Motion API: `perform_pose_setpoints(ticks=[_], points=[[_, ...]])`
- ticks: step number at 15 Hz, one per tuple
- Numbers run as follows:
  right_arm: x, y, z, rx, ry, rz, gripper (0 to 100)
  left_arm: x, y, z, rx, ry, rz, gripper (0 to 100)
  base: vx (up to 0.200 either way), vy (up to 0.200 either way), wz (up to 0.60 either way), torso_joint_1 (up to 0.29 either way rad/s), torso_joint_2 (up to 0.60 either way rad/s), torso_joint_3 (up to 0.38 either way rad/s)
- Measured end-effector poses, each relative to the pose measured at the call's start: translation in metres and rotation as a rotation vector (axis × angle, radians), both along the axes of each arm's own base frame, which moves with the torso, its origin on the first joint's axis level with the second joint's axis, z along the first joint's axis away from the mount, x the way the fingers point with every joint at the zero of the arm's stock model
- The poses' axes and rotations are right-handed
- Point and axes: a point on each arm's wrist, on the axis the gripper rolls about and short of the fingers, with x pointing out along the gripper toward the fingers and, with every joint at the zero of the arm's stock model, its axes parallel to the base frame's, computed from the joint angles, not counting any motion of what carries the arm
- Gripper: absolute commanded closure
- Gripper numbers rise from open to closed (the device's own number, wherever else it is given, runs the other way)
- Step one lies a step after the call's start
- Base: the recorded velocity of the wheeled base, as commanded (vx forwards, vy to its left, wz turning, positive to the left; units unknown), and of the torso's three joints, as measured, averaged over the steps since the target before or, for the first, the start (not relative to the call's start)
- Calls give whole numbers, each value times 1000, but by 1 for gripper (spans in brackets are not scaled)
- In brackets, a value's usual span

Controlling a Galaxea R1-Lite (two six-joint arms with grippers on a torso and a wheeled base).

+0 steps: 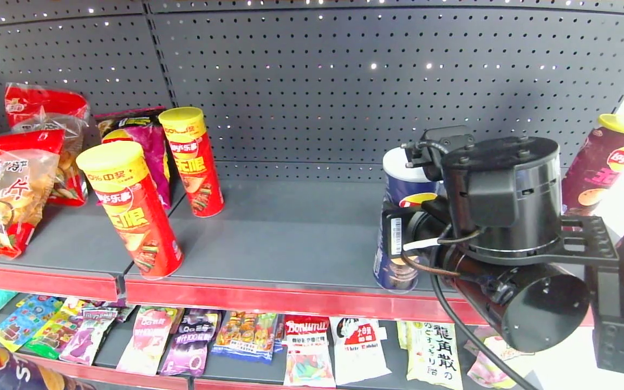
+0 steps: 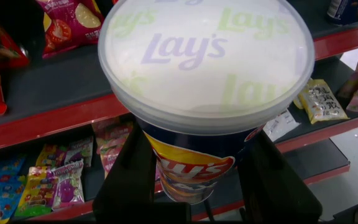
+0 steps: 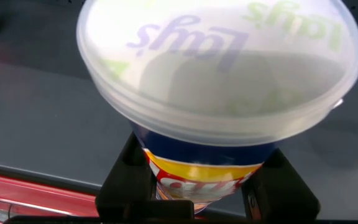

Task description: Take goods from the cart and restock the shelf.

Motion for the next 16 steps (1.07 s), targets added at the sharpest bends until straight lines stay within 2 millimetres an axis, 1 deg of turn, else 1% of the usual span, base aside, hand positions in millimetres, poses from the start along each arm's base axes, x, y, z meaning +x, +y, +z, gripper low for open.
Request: perform_pose_setpoints(ticks=[3, 4, 13, 16], points=[[0, 0, -1, 0, 2, 1, 100, 0, 0, 0, 0, 1, 0, 100, 0, 0, 0, 0, 0, 0], [0, 0, -1, 9, 4, -1, 0, 0, 0, 0, 0, 0, 0, 100, 0, 0, 0, 0, 0, 0], [-2, -1, -2, 13, 8, -2, 0, -1, 0, 0, 0, -4, 1, 100, 0, 0, 0, 0, 0, 0], [-14, -12, -8, -7, 23, 8, 0, -1, 0, 0, 0, -5, 0, 100, 0, 0, 0, 0, 0, 0]])
